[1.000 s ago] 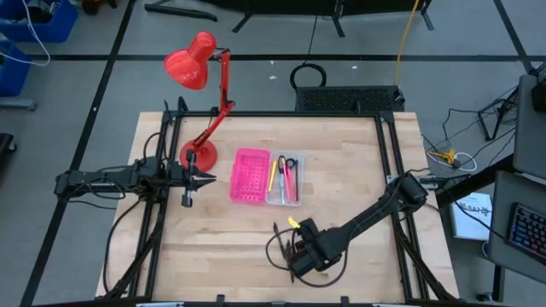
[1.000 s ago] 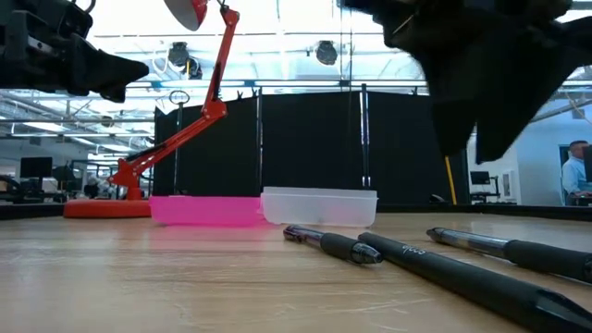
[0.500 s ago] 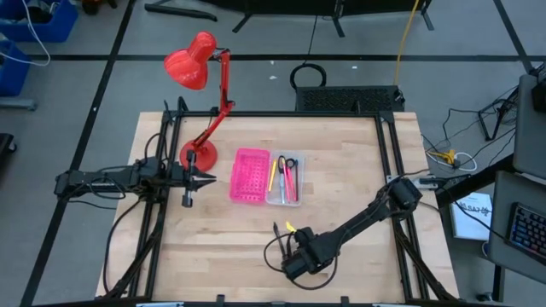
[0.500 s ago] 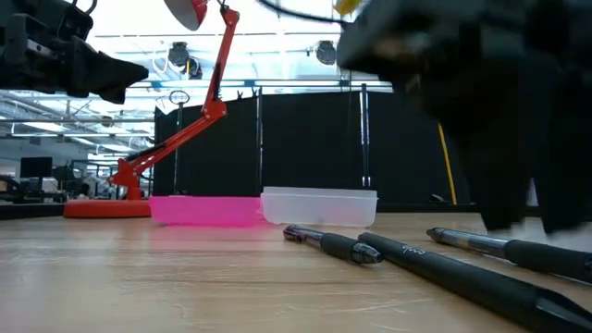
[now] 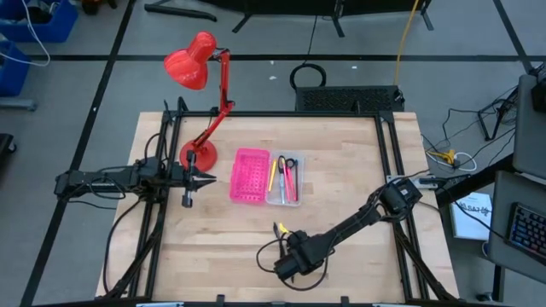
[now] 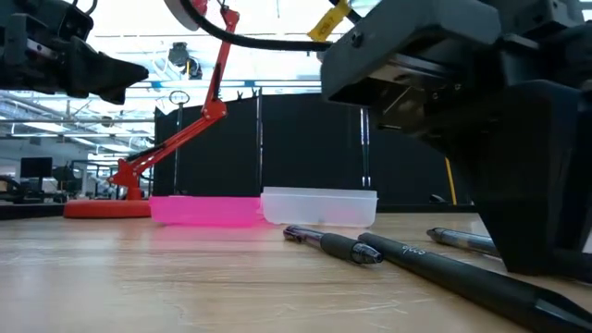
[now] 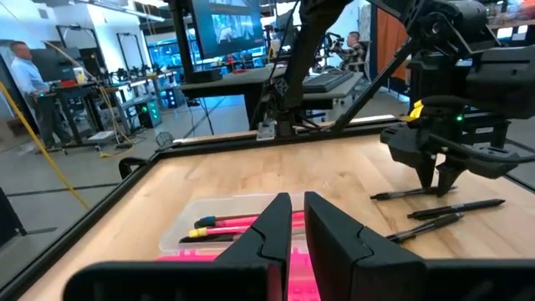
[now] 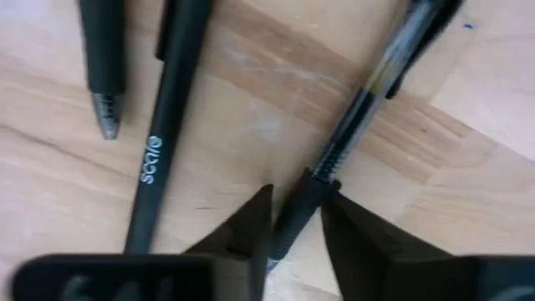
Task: Pick & place school supplies into a supply box
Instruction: Put the right black pen into the supply box
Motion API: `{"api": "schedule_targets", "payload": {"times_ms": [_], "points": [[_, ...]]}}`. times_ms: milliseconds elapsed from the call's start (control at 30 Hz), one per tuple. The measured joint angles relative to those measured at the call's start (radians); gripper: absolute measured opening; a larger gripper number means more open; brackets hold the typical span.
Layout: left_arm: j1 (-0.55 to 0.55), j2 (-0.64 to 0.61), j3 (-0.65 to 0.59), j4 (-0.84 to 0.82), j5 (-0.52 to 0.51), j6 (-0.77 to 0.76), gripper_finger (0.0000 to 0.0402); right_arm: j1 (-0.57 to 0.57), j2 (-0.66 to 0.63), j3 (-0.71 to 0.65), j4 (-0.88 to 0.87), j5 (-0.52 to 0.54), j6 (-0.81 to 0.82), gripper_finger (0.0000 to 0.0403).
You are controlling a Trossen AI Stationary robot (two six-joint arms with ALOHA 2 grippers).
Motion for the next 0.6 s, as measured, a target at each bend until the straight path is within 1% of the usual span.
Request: {"api": "schedule_targets", "payload": {"times_ms": [167,300,400,500,600], "points": [[0.0,0.0,0.0,-0.005,0.0,-0.004,0.0044,-0.019,-0.004,-0.001,0.024,-0.012,-0.063,0.0025],[0.0,0.0,0.0,-0.019,0.0,-0.004,0.0044,-0.036,-0.03,-0.002,0.045,-0.017,-0.111,0.0025],[0.0,0.0,0.0,-0.022,0.001,-0.005,0.0044,-0.046,-0.077,-0.006,0.033,0.001,-0.13,0.0028],[0.0,0.0,0.0,-0.023,0.001,-0.005,0.0044,-0.058,-0.138,-0.01,-0.027,0.07,-0.156,0.0026],[0.0,0.0,0.0,-0.03,0.001,-0.008,0.0044,-0.086,-0.232,-0.006,-0.089,0.171,-0.164,0.0026]]}}
